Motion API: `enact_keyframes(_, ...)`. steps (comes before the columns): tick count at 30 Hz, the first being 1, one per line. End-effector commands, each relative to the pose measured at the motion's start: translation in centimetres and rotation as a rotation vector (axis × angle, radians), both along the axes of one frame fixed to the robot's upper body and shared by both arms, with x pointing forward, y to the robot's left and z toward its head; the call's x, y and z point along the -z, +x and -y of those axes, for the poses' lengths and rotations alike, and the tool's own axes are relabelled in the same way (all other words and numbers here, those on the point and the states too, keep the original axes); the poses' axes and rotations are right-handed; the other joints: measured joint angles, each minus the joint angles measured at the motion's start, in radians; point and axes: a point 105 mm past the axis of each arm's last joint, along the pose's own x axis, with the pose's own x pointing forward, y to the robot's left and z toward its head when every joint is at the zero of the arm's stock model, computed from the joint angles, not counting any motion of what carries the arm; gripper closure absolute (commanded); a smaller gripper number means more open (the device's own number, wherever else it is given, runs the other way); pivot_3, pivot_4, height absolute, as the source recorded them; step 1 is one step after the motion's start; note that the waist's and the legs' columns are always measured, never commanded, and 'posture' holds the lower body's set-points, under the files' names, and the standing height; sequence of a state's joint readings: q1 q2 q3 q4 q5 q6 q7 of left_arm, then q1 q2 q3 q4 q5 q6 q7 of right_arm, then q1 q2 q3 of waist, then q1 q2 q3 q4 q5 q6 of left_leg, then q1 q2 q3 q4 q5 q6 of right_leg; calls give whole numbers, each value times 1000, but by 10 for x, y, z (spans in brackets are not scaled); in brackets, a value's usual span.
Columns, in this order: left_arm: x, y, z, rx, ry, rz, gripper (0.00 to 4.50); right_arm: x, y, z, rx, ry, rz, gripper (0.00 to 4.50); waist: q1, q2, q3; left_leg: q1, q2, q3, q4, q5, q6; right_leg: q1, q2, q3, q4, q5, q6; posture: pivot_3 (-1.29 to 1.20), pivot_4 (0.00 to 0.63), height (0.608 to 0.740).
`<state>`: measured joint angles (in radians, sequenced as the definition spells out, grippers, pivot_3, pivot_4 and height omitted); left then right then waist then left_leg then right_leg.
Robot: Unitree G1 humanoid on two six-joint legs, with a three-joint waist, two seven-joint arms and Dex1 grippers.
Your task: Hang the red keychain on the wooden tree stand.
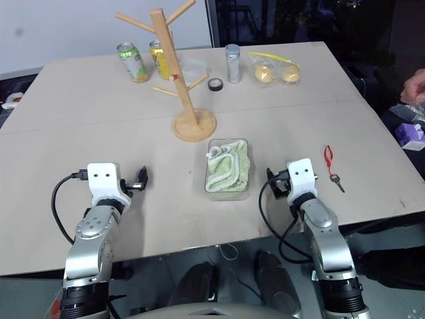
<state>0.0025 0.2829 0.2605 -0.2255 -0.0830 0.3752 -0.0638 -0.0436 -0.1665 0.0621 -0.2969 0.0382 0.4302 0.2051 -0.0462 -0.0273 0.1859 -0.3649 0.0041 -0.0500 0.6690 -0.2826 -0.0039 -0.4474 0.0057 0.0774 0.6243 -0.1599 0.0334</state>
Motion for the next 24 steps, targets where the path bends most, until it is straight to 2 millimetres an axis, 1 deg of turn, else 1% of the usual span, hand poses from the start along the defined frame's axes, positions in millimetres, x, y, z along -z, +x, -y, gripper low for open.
enact_keyframes(1,-7,0,-3,8,-15,15,0,-17,3,2,1,-5,58,80,0,0,0,0,0,0,0,0,0,0,0,0,0,0,0,0,150,740)
enact_keyframes(3,-12,1,-1,58,-53,26,0,-21,7,5,2,-1,63,80,0,0,0,0,0,0,0,0,0,0,0,0,0,0,0,0,150,740)
enact_keyframes(6,-24,4,11,203,-49,36,0,-29,9,6,-5,17,68,80,0,0,0,0,0,0,0,0,0,0,0,0,0,0,0,0,150,740)
enact_keyframes(9,-42,2,24,393,-46,35,0,-41,6,4,-57,39,66,80,0,0,0,-1,0,-1,0,0,0,0,0,-1,0,0,0,0,150,740)
enact_keyframes(12,-64,-3,31,589,-31,14,0,-53,-1,4,-153,77,19,80,-1,0,1,-1,0,0,0,0,0,-1,0,0,-1,0,0,0,150,740)
enact_keyframes(15,-80,-3,37,719,-3,-11,0,-66,-2,2,-231,108,-39,80,-1,0,1,-1,0,0,1,0,0,0,0,0,-1,0,0,0,150,740)
enact_keyframes(19,-99,-3,53,886,35,-32,0,-81,4,1,-284,132,-119,80,-6,0,2,-1,0,-1,0,0,0,0,1,-1,-1,0,0,0,150,740)
enact_keyframes(20,-107,-4,61,948,36,-36,0,-88,8,0,-300,143,-138,80,-8,0,2,-1,0,-1,0,0,0,-1,1,-1,-1,0,0,0,150,740)
enact_keyframes(22,-115,-5,70,1014,35,-42,0,-96,11,-2,-317,158,-164,80,-15,0,2,-2,0,-1,0,0,0,-1,1,-1,-1,0,0,0,150,740)
enact_keyframes(24,-126,-9,84,1131,60,-66,0,-103,23,-7,-332,193,-238,80,-18,0,2,-2,0,-1,0,0,0,-1,1,-1,-2,0,0,0,150,740)
